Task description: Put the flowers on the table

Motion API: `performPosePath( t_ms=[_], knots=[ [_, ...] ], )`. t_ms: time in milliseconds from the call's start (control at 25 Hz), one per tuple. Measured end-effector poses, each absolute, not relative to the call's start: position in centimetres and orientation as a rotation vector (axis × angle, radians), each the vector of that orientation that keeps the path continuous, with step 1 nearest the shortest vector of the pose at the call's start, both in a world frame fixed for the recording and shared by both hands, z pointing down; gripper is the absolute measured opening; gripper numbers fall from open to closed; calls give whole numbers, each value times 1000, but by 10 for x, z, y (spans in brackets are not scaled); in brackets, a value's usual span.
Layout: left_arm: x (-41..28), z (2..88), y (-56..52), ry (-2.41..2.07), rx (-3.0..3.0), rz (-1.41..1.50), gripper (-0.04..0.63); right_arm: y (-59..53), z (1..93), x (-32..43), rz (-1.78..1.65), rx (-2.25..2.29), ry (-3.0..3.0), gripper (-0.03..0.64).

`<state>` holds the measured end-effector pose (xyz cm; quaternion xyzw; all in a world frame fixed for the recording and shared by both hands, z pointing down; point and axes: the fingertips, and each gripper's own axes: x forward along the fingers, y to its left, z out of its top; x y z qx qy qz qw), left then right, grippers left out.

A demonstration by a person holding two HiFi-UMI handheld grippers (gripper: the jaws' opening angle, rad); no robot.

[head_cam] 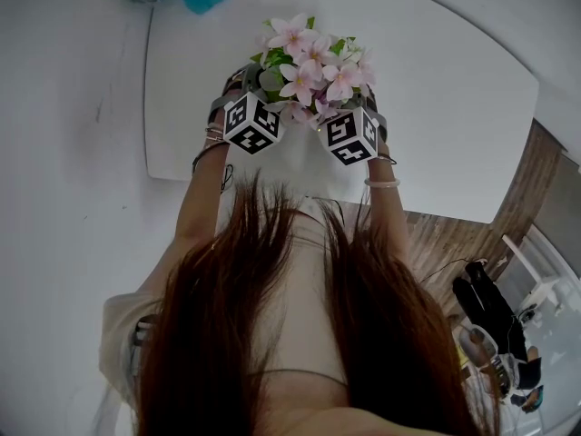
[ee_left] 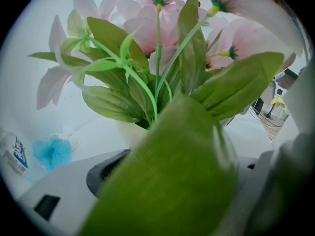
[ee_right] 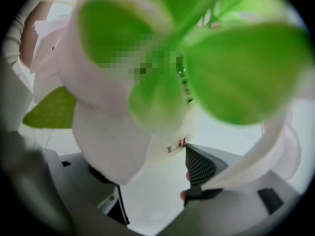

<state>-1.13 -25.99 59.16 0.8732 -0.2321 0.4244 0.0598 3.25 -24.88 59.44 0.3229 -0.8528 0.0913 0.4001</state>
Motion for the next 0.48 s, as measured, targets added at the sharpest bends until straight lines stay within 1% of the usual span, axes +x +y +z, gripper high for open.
performPosePath(
  t_ms=[480],
  knots=[
    [-11, 601, -259, -692, 2620, 1297, 376, -248, 604, 33, 253, 799, -2154, 374]
  ],
)
